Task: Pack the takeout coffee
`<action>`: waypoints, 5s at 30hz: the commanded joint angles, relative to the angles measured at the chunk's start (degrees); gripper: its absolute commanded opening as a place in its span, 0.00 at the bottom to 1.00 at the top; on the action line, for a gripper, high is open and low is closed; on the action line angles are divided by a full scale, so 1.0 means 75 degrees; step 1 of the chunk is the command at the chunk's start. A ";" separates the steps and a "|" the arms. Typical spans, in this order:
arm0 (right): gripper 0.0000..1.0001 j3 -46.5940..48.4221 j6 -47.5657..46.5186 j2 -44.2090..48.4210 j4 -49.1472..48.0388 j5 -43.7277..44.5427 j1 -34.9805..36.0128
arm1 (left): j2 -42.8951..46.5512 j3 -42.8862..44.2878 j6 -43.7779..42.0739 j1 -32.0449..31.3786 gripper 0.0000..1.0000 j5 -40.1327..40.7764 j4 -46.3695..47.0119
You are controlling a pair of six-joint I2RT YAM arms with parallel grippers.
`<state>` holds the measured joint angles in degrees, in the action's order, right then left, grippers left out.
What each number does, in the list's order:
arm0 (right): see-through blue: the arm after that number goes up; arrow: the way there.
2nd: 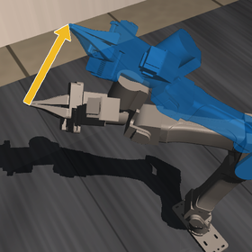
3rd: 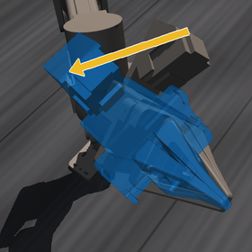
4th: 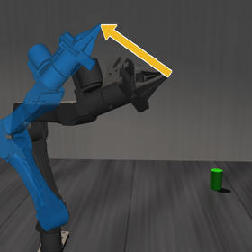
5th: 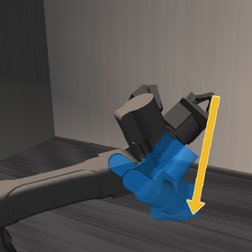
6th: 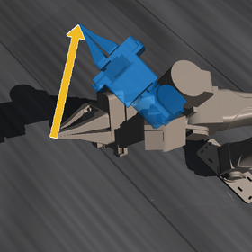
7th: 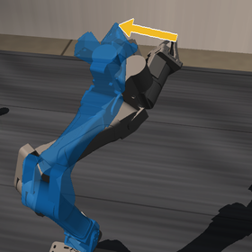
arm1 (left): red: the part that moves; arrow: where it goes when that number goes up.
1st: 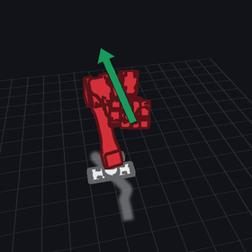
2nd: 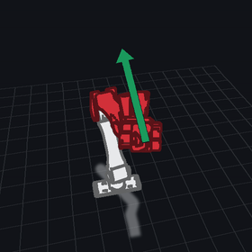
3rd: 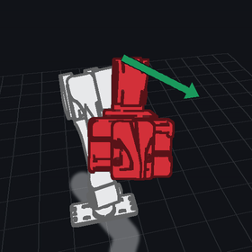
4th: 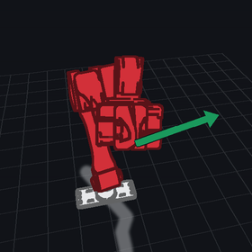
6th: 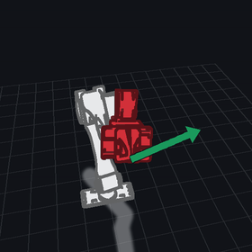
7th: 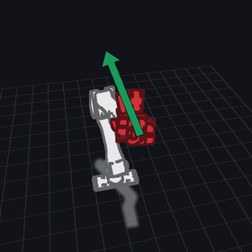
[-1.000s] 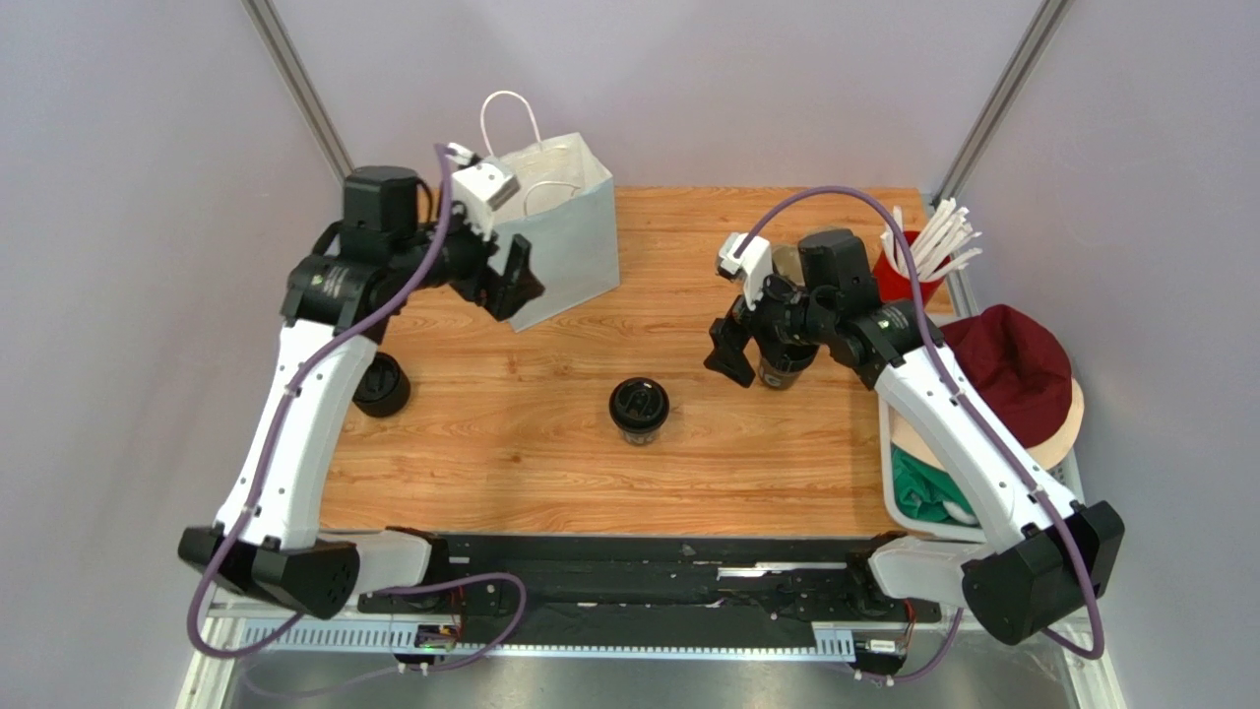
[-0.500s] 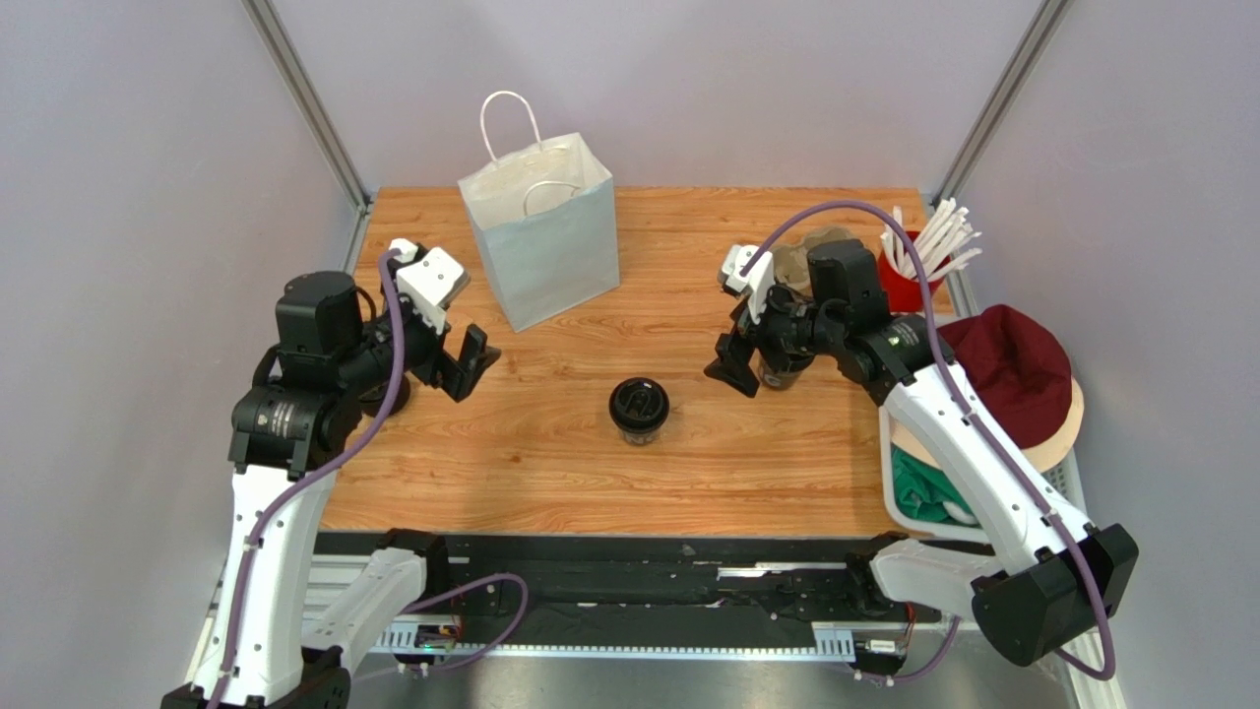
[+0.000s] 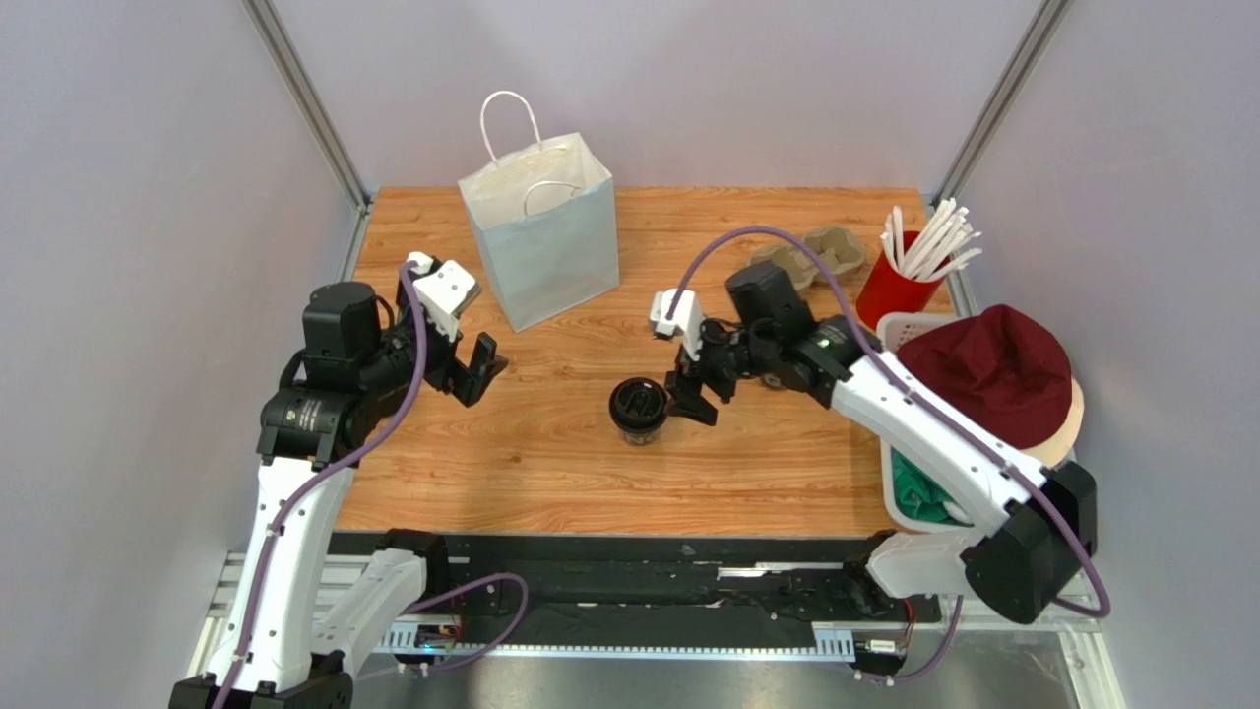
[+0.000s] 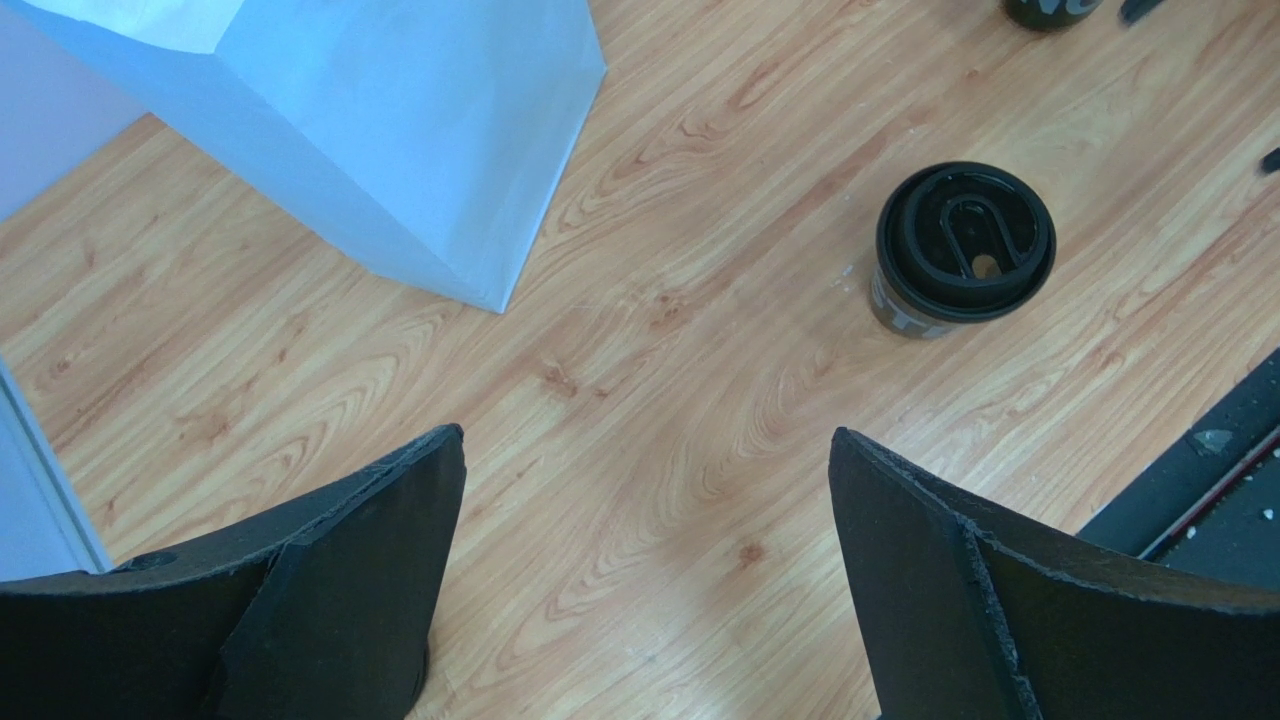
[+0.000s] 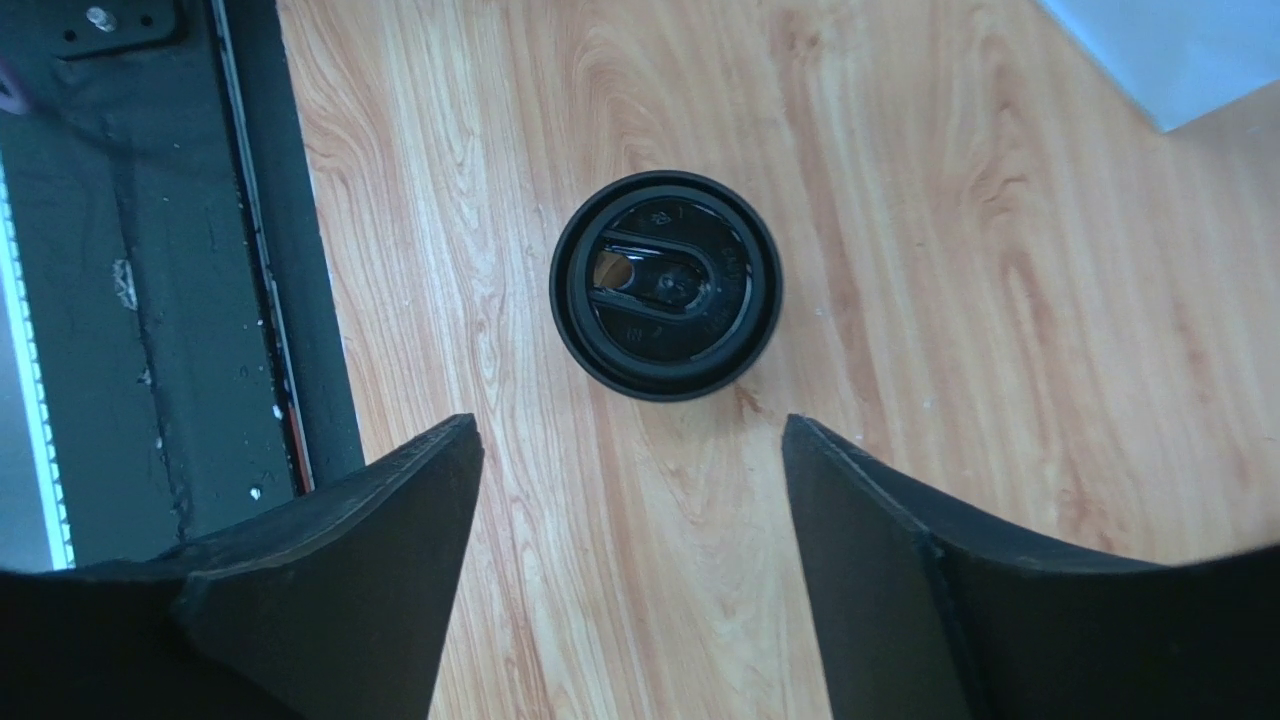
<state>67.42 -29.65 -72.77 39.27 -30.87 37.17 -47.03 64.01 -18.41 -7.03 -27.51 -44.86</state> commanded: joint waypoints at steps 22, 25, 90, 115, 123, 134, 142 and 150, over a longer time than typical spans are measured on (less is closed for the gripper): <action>0.54 0.4031 0.1610 -0.3750 0.3050 0.2007 0.1478 | -0.0164 -0.0226 0.0580 0.0058 0.99 0.0456 0.1177; 0.52 0.3832 0.1668 -0.3797 0.3015 0.2088 0.1630 | -0.0175 -0.0226 0.0627 0.0070 0.99 0.0515 0.1212; 0.00 0.2940 0.1610 -0.3891 0.1596 0.5851 0.3095 | -0.0163 -0.0331 0.0709 0.0175 0.99 0.0339 0.1270; 0.00 0.6046 0.2043 -0.2965 0.3319 0.3624 0.0413 | -0.2693 0.2762 -0.1621 0.0163 0.99 0.1208 0.2253; 0.00 0.5847 0.2008 -0.2309 0.3331 0.3355 -0.0268 | -0.4580 0.3571 -0.2394 0.0105 0.93 0.0282 0.2560; 0.00 0.5823 0.2031 -0.1770 0.3225 0.3062 -0.0795 | -0.5847 0.3606 -0.3204 -0.0036 0.85 0.0199 0.2630; 0.00 0.5812 0.2067 -0.1746 0.3214 0.2874 -0.1018 | -0.6000 0.3583 -0.3357 -0.0129 0.56 0.0035 0.2466; 0.00 0.6479 0.2043 -0.1957 0.3249 0.2722 -0.1170 | -0.5672 0.3571 -0.3521 -0.0457 0.18 -0.0504 0.1553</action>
<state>111.09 -14.81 -87.53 64.62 -8.84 29.04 -92.36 89.03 -43.13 -8.84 -27.62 -29.87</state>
